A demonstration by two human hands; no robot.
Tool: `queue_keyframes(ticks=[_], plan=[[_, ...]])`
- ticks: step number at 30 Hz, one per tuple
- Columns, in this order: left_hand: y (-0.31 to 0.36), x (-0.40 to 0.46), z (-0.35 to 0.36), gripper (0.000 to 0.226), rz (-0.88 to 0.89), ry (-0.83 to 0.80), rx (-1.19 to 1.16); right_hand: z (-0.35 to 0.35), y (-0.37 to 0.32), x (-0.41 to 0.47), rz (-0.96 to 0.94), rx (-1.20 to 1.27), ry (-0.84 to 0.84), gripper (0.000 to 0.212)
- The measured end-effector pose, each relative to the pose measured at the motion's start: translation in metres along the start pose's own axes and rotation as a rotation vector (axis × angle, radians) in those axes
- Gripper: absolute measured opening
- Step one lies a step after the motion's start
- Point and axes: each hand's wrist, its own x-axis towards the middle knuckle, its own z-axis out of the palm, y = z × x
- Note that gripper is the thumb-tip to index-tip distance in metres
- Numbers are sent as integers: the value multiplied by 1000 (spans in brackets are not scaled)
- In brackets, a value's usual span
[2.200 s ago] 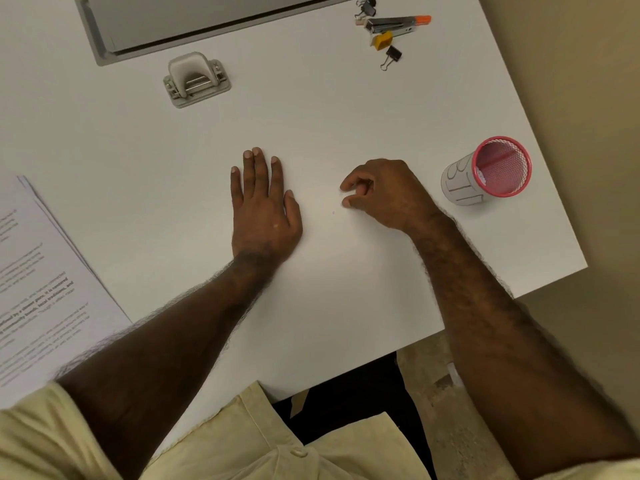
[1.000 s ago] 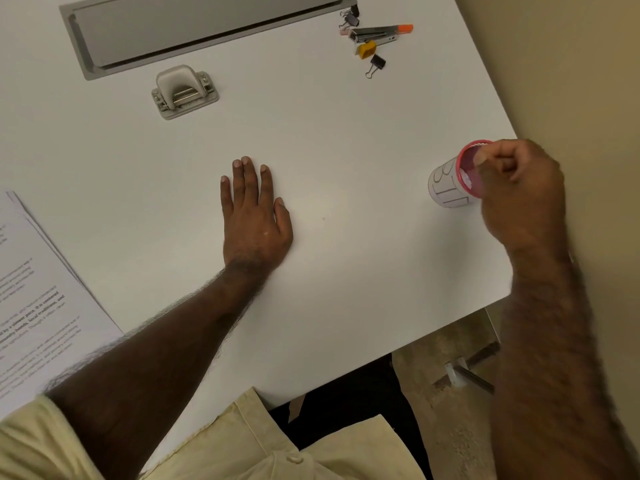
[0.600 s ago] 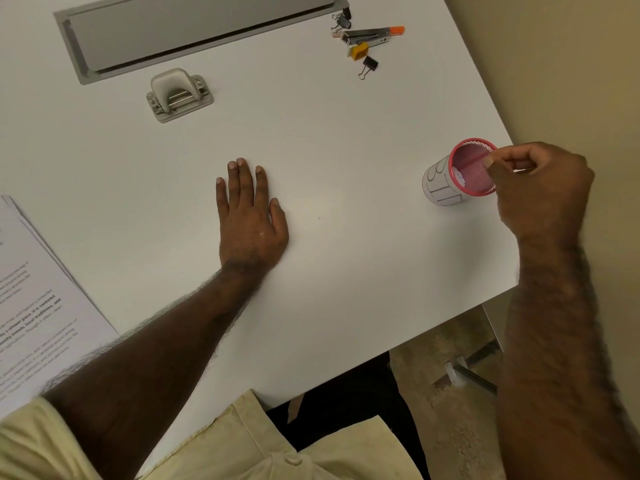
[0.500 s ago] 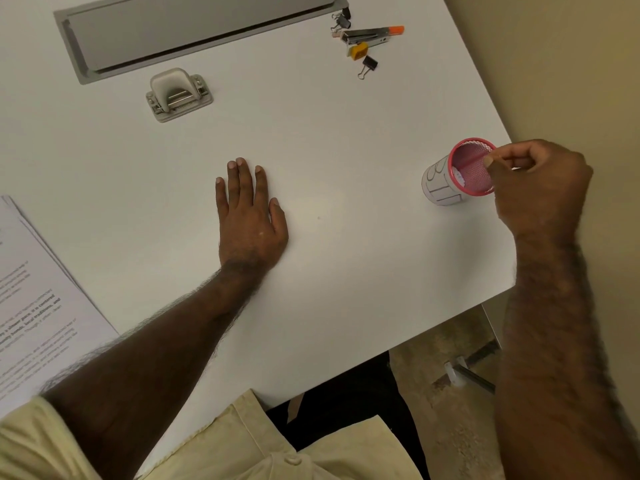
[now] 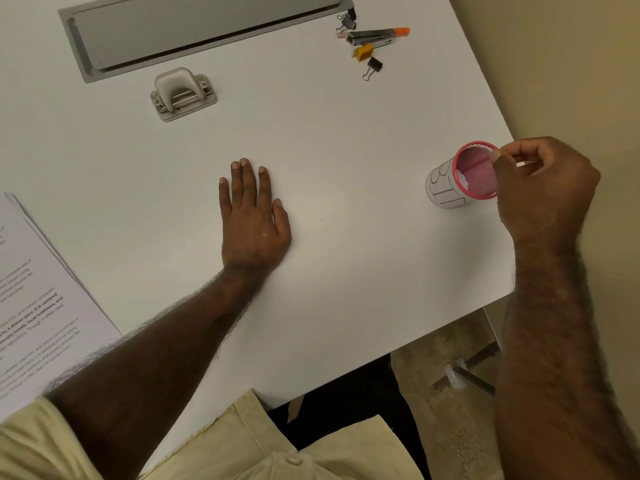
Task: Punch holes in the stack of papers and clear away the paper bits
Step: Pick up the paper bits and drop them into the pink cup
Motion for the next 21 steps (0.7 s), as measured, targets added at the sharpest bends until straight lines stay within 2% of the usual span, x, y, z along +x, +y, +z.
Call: queue_keyframes(ticks=[5,10,16,21], plan=[[0,0,1,65,1,6,7,16,-13,-19,-103,184,-8,19],[0,0,1,65,-2,6,3,63,-41,-69,-242,281,-298,7],[0,0,-1,67,-3,-7,-12,117,-57,-118,-253,144,-590,3],[0,1,-1,66,-3,-6,-3,129,-60,-124,-160,129,-613,6]])
